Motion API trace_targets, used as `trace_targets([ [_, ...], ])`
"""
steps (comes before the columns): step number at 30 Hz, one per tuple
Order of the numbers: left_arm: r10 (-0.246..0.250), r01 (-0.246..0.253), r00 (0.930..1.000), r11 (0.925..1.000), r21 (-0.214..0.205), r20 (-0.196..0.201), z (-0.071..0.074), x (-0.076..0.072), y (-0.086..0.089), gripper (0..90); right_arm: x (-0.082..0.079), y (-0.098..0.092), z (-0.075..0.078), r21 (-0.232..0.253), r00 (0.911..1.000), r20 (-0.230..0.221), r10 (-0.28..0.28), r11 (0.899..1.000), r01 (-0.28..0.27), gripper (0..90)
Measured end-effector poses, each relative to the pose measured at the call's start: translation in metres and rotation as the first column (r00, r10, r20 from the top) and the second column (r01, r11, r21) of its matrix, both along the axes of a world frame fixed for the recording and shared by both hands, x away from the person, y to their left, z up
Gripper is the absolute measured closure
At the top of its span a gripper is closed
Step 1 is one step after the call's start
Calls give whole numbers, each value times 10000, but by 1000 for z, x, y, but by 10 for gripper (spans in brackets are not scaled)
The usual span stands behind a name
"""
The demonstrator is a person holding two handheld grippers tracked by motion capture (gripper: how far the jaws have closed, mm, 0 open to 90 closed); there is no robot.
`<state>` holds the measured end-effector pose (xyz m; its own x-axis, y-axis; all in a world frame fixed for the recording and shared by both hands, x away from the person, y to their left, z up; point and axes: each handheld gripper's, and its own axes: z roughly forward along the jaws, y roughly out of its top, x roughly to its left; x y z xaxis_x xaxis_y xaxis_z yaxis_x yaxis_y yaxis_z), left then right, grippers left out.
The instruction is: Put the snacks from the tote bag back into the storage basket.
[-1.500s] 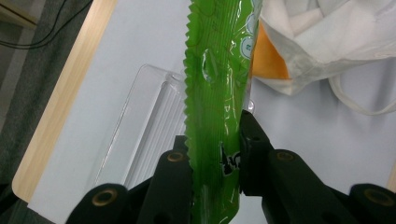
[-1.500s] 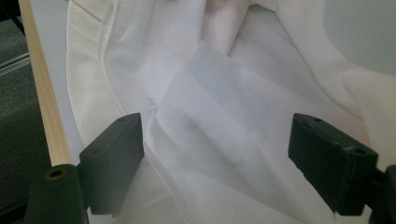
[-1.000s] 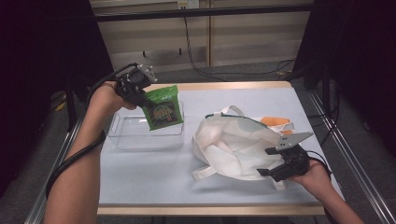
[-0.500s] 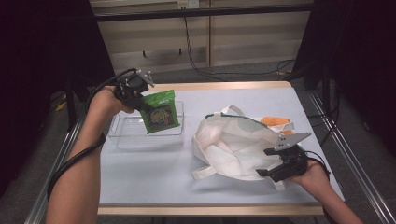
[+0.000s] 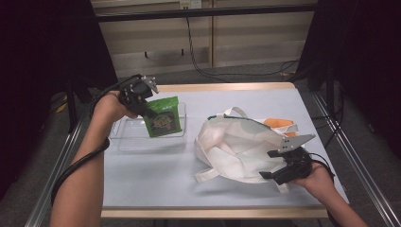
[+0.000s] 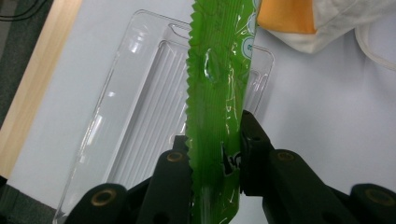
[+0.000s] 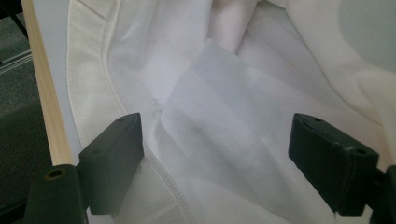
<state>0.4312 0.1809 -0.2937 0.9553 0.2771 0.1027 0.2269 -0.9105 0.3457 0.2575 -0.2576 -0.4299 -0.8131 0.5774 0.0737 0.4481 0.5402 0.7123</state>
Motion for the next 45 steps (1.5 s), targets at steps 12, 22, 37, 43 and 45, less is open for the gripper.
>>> trace_targets([
  [12, -406, 404, 9989, 9991, -93, -216, -24, 1, -1, 759, -2, -2, 1, -31, 10000, -19, -34, 10000, 34, 176],
  [22, -291, 283, 9975, 9995, -133, -650, -49, 0, 3, 675, -4, -3, 3, -44, 10000, 49, -57, 10000, 57, 176],
  [37, 792, -825, 9944, 9956, -451, -705, -52, -3, 11, 238, -4, -1, 3, -66, 10000, 81, 0, 10000, 0, 175],
  [43, 1331, -1381, 9882, 9883, -646, -755, -51, -6, 17, 141, -4, -1, 4, -68, 10000, 67, 39, 10000, -39, 175],
  [45, 1561, -1621, 9849, 9832, -840, -744, -51, -8, 19, 123, -4, -1, 4, -72, 10000, 71, 41, 10000, -41, 175],
])
